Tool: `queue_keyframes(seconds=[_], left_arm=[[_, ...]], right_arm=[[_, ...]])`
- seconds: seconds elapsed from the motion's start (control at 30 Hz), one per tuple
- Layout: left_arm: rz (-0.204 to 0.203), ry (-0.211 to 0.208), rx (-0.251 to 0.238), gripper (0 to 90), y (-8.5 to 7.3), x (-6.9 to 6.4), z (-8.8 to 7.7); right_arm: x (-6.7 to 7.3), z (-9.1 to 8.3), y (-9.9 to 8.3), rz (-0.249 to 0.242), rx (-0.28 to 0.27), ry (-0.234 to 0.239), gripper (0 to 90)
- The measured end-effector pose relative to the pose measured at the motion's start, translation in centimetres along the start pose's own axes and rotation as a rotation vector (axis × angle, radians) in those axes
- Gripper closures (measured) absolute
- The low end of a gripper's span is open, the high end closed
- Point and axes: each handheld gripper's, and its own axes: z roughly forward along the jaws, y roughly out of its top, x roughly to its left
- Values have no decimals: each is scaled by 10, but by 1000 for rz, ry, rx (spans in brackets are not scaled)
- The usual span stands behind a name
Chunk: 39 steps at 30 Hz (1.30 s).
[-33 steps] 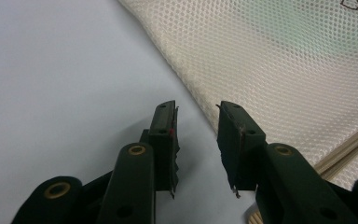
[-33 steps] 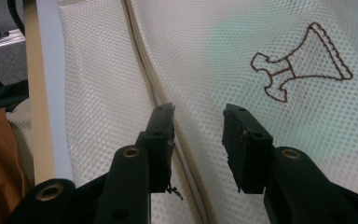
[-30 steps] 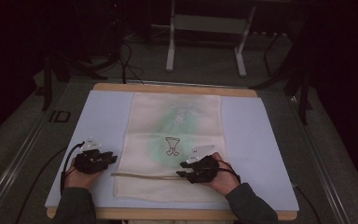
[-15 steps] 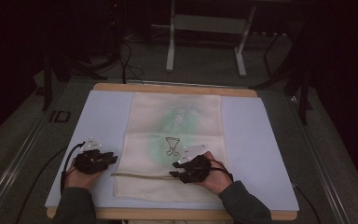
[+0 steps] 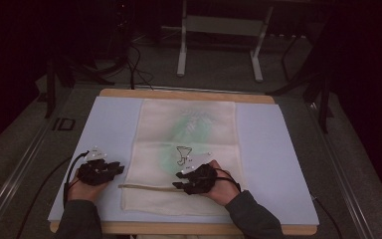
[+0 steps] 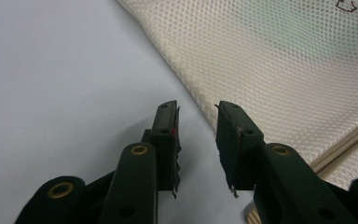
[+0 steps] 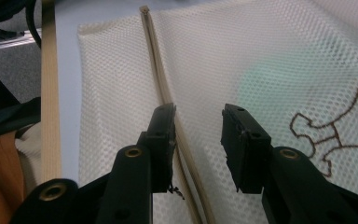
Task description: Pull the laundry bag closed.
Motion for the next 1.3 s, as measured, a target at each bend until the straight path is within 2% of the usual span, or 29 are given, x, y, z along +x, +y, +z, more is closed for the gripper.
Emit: queue_keyframes(seconds=[1.0,1.3], left_arm=[[2,-5,1,688,0,1,-1],[-13,-7,-4,691,-1,3,-2]], right_arm=[[8,29,25,-34,-3,47,658],[12,40,34,-47,4,68,667]])
